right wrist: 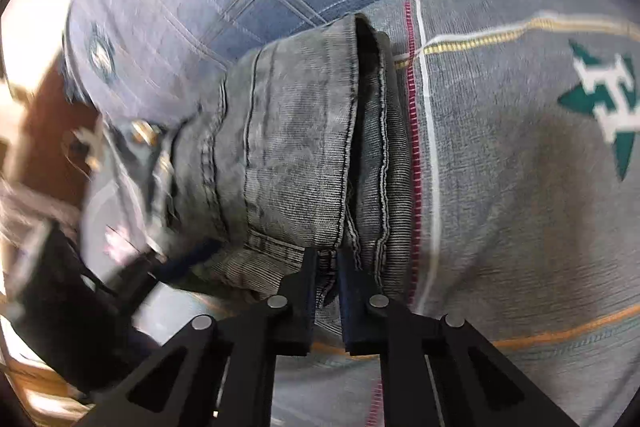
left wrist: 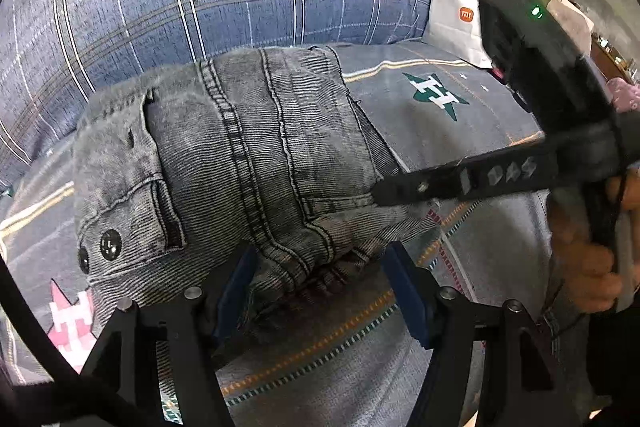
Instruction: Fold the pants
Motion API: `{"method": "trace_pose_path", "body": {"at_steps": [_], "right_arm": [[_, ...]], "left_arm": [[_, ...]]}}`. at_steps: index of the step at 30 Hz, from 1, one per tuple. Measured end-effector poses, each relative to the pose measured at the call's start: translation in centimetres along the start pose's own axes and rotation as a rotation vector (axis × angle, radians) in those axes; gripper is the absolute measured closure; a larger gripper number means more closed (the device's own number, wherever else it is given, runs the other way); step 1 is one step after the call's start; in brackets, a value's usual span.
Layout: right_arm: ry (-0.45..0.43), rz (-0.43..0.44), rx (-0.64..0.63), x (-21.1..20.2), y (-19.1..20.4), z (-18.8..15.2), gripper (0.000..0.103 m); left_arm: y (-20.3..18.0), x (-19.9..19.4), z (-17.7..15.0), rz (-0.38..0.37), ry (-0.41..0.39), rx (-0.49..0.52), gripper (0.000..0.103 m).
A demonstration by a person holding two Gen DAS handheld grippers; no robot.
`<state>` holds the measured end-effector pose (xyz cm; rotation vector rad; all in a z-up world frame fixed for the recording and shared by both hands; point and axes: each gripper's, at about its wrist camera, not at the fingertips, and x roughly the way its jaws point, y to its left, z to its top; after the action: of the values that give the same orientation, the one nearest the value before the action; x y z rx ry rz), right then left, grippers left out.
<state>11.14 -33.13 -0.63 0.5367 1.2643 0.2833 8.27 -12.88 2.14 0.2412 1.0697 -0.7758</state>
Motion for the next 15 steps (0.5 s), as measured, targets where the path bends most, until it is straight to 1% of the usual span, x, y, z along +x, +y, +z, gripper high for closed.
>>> {"method": "trace_pose_path", "body": {"at_steps": [2, 3, 4, 5, 6, 7, 8, 9, 10, 11, 12, 13, 14, 15], "right_arm": [[0.019, -0.024, -0.021, 0.7, 0.0, 0.0, 0.093], [0.024, -0.018, -0.019, 0.5, -0.1, 0.0, 0.092], [0.031, -0.015, -0.026, 0.4, -0.1, 0.0, 0.093], [0.029, -0.012, -0.043, 0.1, 0.0, 0.0, 0.093], [0.022, -0.002, -0.055, -0.1, 0.2, 0.0, 0.092], [0.007, 0.022, -0.060, -0.8, 0.2, 0.1, 0.091], [-0.028, 0.051, -0.059, -1.8, 0.1, 0.3, 0.091], [-0.072, 0.076, -0.057, -2.6, 0.0, 0.5, 0.091], [-0.125, 0.117, -0.047, -3.7, -0.3, 0.6, 0.086], [-0.194, 0.177, -0.024, -4.8, -0.7, 0.7, 0.077], [-0.235, 0.207, -0.011, -5.3, -0.9, 0.8, 0.036], [-0.261, 0.200, -0.006, -5.4, -0.8, 0.8, 0.000], [-0.305, 0.155, -0.002, -5.6, -1.0, 0.8, 0.000], [-0.317, 0.122, -0.012, -5.4, -0.8, 0.9, 0.000]], "left_arm": [[0.1, -0.2, 0.2, -0.013, 0.006, 0.009, 0.034], [0.3, -0.8, 0.4, -0.053, 0.000, -0.015, 0.034], [1.0, -1.7, 0.7, -0.120, -0.018, -0.052, 0.034], [1.8, -3.1, 1.1, -0.191, -0.056, -0.087, 0.034], [2.7, -4.6, 1.4, -0.224, -0.104, -0.117, 0.034], [4.1, -6.3, 1.7, -0.225, -0.162, -0.158, 0.029], [5.2, -7.2, 1.8, -0.211, -0.195, -0.190, 0.026], [6.8, -7.9, 1.8, -0.182, -0.232, -0.245, 0.023], [9.0, -8.4, 1.6, -0.115, -0.263, -0.331, 0.023], [10.4, -8.5, 1.3, -0.052, -0.264, -0.389, 0.023], [11.9, -8.2, 1.0, 0.023, -0.249, -0.451, 0.023], [12.9, -7.9, 0.8, 0.073, -0.228, -0.489, 0.023], [14.1, -7.3, 0.4, 0.117, -0.195, -0.531, 0.023], [14.9, -6.6, 0.1, 0.121, -0.167, -0.572, 0.023]]}}
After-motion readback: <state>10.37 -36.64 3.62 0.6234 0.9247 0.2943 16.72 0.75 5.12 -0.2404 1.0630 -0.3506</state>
